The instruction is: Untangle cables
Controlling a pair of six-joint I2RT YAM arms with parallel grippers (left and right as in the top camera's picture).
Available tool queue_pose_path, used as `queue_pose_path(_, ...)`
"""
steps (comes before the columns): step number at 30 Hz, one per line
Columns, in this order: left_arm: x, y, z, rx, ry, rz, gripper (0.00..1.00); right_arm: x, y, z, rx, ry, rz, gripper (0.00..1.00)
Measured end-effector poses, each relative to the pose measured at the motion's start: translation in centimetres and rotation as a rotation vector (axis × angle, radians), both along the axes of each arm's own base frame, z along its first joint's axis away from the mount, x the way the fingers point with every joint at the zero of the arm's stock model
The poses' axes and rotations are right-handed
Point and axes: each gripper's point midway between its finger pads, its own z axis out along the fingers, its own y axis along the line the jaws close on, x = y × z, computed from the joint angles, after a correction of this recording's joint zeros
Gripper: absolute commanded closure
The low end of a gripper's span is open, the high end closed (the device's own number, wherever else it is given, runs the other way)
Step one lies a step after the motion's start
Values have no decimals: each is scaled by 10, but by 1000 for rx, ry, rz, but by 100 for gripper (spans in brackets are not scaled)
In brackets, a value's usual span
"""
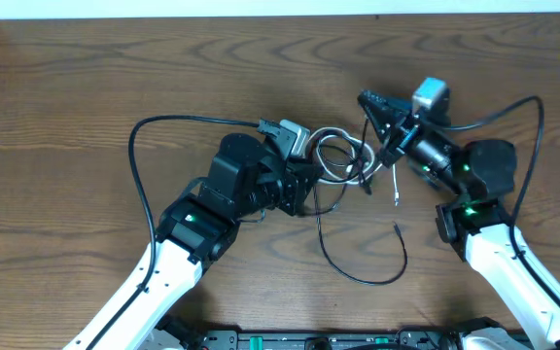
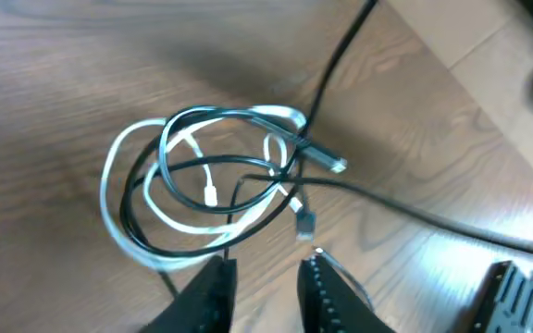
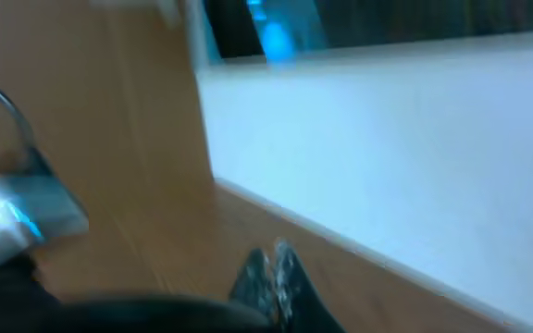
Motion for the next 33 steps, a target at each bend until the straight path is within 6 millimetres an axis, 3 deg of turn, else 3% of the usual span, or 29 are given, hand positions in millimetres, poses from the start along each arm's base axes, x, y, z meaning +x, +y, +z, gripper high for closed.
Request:
queue_pose_path(3, 3, 1, -5, 14, 7, 17, 64, -8, 2, 12, 50, -8, 45, 99)
queue_pose_path(8, 18, 12, -14, 69, -8, 105, 56, -23, 11, 16, 79, 23, 155, 99)
queue_pose_path(13, 33, 24, -10, 79, -44, 176, 54, -33, 16, 18, 79, 27, 220, 99)
queue_pose_path(16, 38, 25, -21, 96, -22, 186, 54, -35, 17, 19, 82, 26, 231, 99)
queue_pose_path(21, 24, 4, -36, 51, 67, 57, 54, -35, 17, 19, 84, 32, 233, 99)
queue_pose_path(26, 0, -17, -27, -46, 120, -102, 51, -31, 17, 10, 81, 83, 227, 99)
queue_pose_path(27, -3, -19, -25, -57, 125, -121, 45, -30, 17, 8, 80, 93, 227, 99)
queue_pose_path(33, -1, -17, -20, -89, 126, -137, 44, -30, 17, 7, 79, 101, 226, 99)
